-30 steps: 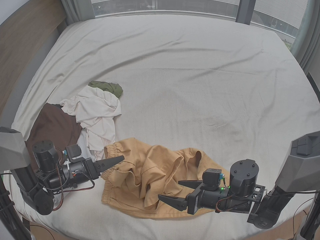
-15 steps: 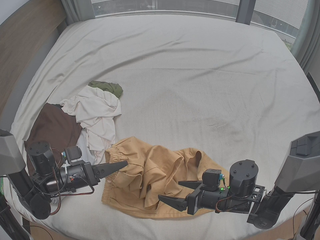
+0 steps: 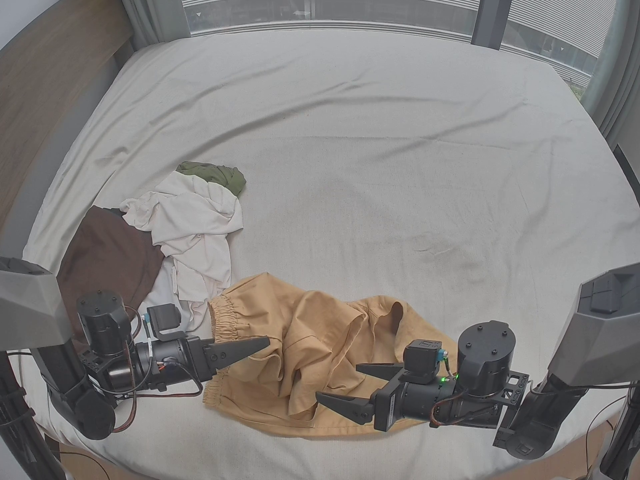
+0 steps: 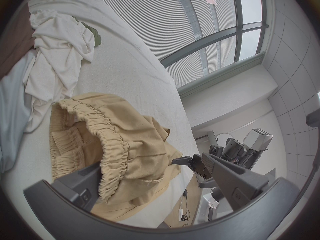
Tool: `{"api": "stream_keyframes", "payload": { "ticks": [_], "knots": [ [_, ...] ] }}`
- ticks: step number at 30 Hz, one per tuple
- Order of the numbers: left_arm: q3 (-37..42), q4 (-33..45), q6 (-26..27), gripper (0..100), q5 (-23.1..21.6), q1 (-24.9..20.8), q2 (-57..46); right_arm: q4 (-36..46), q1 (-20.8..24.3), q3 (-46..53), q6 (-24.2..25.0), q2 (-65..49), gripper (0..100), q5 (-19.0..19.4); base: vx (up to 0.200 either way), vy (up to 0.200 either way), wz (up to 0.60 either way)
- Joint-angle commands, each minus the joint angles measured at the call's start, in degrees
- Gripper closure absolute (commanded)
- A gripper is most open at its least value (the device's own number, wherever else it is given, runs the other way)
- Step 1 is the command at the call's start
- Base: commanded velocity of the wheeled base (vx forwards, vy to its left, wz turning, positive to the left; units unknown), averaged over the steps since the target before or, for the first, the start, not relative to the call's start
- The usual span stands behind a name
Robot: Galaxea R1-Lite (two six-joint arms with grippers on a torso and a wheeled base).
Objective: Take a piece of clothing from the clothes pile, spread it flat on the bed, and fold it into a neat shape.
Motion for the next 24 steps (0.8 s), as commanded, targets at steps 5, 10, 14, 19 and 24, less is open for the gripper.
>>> {"api": "stream_keyframes", "payload": {
  "ticks": [5,10,14,19,24],
  "knots": [
    [0.1,-0.1,-0.2,100,0.1,0.0,0.5,-0.1,0.0,-0.2,0.0,0.1,0,0.0,0.0,0.0,0.0],
    [-0.4,-0.1,-0.3,100,0.0,0.8,0.1,-0.1,0.0,-0.5,0.0,0.4,0,0.0,0.0,0.0,0.0],
    [-0.5,-0.1,-0.3,100,0.0,0.8,0.1,-0.1,-0.1,-0.7,0.0,0.5,0,0.0,0.0,0.0,0.0],
    [-1.0,-0.2,-0.2,100,0.1,1.2,0.1,-0.1,-0.1,-1.1,0.0,0.5,0,-0.1,0.0,0.0,0.0],
    [-2.1,-0.1,-0.3,100,0.1,2.9,-1.5,-0.1,-0.2,-2.8,0.0,0.5,0,-0.1,0.0,0.0,0.0]
  ]
}}
